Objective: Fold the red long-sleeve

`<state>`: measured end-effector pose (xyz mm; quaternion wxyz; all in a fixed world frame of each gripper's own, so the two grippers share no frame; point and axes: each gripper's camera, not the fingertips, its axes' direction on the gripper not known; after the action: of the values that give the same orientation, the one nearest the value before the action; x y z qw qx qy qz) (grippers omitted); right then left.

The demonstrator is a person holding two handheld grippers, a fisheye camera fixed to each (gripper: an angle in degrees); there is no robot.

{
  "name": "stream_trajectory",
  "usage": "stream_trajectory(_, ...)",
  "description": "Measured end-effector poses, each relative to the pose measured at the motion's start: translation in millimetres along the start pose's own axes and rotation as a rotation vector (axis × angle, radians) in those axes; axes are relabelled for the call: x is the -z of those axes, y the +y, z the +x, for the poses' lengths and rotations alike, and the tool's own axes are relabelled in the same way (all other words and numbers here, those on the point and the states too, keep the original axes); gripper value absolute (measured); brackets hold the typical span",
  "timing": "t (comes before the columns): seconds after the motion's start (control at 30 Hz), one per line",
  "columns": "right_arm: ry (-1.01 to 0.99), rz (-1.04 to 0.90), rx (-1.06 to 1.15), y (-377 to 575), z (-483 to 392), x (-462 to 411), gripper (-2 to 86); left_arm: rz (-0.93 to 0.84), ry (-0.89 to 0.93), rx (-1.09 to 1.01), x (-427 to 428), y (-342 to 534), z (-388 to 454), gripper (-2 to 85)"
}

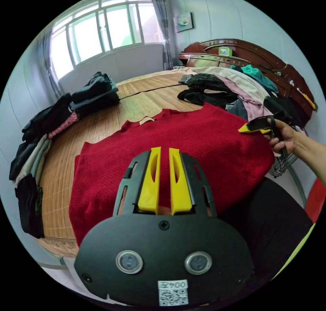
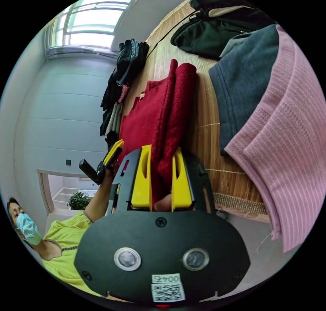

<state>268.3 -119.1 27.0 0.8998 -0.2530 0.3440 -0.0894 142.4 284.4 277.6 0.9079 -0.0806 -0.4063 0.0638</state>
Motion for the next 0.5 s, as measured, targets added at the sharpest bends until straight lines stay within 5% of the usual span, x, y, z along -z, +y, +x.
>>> stream_trajectory(0.5,0.101,-0.051,0.147,-62,-224,103,8.3,-0.028,-0.11,0.001,76,-77,-15,2.5)
